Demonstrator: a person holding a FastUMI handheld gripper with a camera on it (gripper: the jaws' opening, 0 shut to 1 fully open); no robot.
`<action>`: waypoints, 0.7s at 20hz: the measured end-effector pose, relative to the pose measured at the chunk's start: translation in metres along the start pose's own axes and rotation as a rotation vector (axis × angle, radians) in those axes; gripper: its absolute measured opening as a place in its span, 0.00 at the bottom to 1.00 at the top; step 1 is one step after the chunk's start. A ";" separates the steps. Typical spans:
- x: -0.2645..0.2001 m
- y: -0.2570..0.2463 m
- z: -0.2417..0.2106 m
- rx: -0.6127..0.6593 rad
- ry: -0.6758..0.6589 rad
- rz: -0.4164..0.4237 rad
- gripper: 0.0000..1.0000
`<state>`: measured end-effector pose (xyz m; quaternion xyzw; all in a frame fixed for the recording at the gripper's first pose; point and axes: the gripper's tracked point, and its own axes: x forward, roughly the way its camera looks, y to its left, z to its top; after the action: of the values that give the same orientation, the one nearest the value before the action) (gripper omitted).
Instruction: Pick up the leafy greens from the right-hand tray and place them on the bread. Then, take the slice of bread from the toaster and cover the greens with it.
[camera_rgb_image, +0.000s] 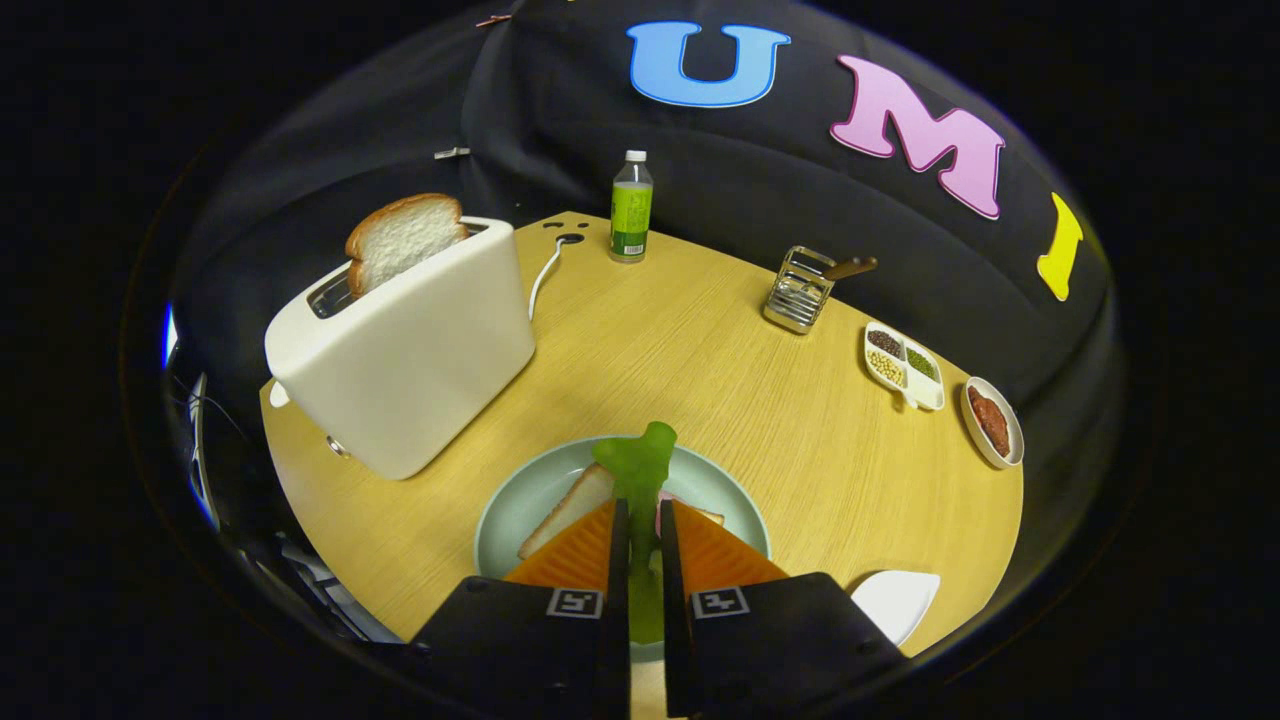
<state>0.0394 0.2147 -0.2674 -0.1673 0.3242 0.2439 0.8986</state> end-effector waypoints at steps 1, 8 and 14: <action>0.001 0.005 -0.003 0.009 0.012 0.010 0.22; 0.002 0.018 0.001 0.012 -0.005 0.023 0.69; -0.029 0.037 0.058 0.023 -0.148 0.028 1.00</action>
<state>0.0287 0.2624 -0.2103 -0.1340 0.2618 0.2643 0.9185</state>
